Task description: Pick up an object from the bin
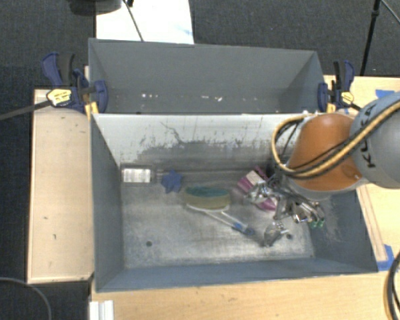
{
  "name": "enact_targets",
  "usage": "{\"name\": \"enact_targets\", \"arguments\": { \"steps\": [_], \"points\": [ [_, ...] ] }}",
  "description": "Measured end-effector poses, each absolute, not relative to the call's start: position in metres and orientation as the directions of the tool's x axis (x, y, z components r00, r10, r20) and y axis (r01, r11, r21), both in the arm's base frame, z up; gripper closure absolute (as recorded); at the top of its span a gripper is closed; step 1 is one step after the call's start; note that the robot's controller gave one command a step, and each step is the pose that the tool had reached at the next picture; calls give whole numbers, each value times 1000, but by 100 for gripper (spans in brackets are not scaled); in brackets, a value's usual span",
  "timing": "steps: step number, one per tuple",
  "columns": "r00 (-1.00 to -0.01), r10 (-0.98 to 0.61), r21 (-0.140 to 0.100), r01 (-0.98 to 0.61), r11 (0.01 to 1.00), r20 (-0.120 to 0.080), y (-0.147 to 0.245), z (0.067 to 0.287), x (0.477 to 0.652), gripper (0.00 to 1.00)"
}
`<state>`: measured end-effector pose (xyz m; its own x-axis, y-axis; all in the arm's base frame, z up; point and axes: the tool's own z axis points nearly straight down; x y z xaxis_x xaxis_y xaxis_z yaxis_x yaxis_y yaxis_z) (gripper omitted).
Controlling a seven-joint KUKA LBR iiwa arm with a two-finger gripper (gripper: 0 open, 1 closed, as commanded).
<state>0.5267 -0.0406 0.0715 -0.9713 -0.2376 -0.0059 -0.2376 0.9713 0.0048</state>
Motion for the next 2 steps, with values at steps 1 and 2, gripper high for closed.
{"name": "enact_targets", "arguments": {
  "steps": [1, 2],
  "points": [
    [-963, -269, 2, -269, 963, -11, 31, 88, 588, 0],
    [-987, -162, 0, -162, 987, -16, 8, 73, 497, 0]
  ]
}}
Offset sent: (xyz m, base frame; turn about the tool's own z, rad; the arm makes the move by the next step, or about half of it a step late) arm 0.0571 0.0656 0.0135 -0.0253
